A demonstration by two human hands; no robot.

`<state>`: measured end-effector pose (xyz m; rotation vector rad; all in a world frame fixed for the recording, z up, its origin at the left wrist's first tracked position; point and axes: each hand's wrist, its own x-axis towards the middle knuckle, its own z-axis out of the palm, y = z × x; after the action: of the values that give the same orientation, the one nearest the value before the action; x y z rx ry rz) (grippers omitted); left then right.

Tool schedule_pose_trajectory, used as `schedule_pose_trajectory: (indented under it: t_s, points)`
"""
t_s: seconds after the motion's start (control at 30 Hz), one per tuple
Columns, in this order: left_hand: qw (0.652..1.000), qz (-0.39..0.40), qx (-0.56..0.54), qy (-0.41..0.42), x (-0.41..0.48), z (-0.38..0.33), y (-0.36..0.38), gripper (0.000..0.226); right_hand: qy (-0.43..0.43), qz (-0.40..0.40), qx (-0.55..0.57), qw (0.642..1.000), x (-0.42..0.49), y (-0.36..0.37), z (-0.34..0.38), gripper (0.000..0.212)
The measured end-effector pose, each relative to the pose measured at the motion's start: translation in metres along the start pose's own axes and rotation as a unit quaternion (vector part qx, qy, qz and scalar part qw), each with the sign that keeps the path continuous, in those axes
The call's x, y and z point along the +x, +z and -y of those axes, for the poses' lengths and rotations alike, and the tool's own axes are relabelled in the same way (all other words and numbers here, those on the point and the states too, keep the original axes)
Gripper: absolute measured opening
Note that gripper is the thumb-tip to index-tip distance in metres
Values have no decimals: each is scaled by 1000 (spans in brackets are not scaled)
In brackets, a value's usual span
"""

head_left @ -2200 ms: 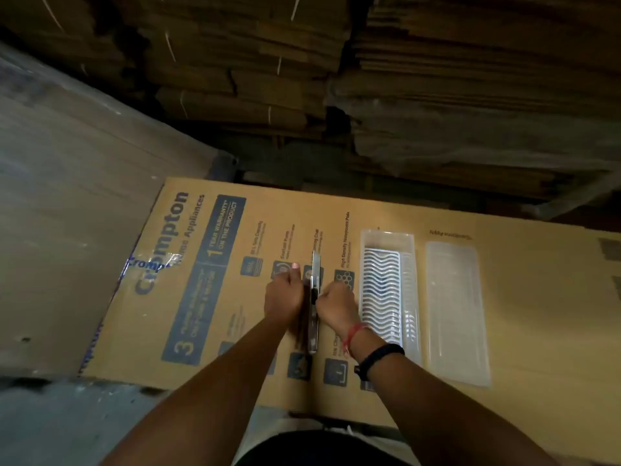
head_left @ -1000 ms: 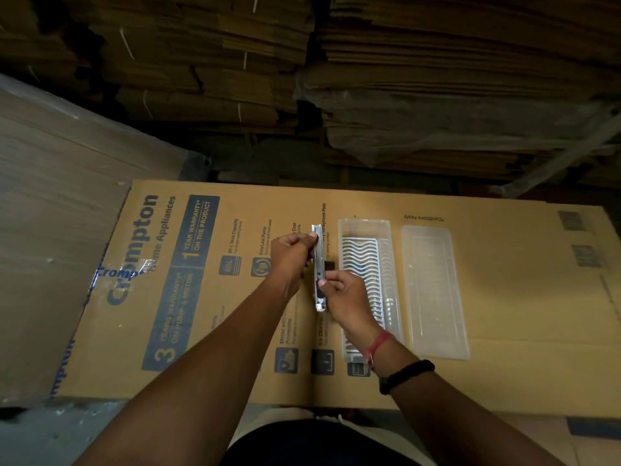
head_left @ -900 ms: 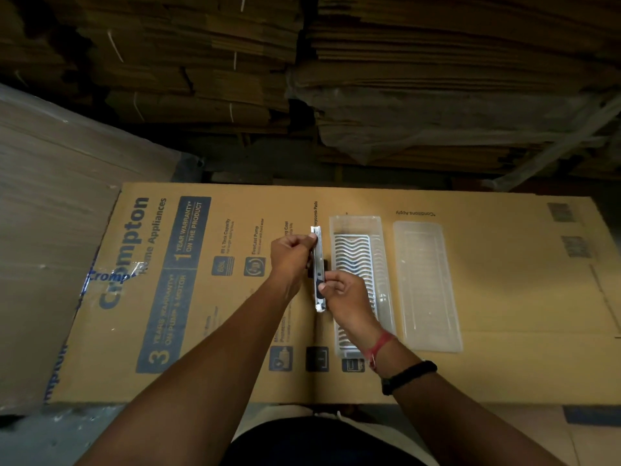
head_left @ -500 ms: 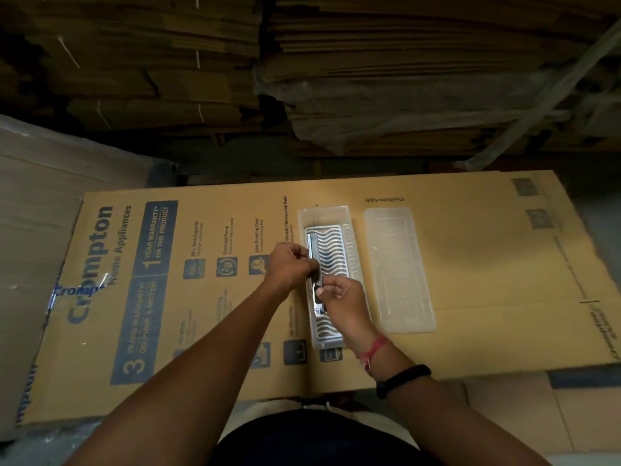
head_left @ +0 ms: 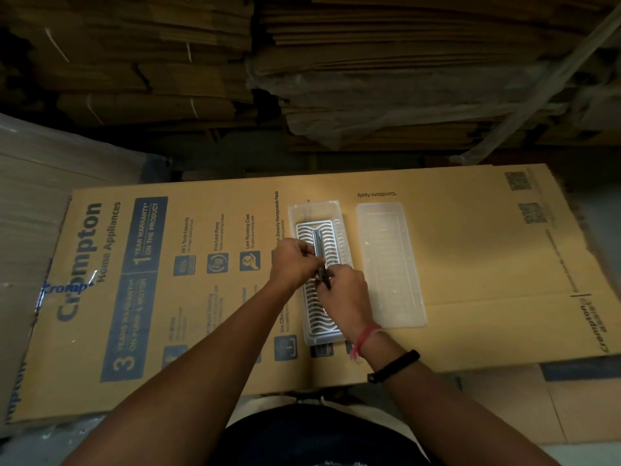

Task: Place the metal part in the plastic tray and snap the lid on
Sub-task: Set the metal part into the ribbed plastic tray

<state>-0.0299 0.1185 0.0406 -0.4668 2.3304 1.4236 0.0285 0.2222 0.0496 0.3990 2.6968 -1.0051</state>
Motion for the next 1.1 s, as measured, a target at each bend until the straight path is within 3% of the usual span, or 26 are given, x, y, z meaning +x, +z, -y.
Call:
schedule_pose_trajectory:
  t_s: [0.07, 0.17, 0.27, 0.37, 0.77, 0.93, 1.1]
  points:
    - [999, -12, 24, 27, -3, -1, 0, 3, 14, 10, -28, 999, 3, -1, 2, 11]
    - [990, -84, 81, 82, -6, 4, -6, 15, 18, 20, -67, 997, 8, 2, 4, 12]
    - [982, -127, 124, 69, -4, 16, -12, 25, 8, 30, -96, 995, 12, 8, 4, 16]
    - [982, -126, 135, 39, -2, 27, -16, 38, -3, 32, -115, 993, 17, 17, 3, 18]
    - [984, -98, 126, 82, 10, 29, -15, 32, -17, 14, -110, 994, 20, 21, 2, 18]
    - [984, -98, 118, 87, 15, 31, -15, 31, -44, -79, -103, 991, 33, -13, 6, 26]
    - [985, -97, 122, 73, 15, 33, -10, 34, -10, -157, -106, 982, 53, -39, -31, 37]
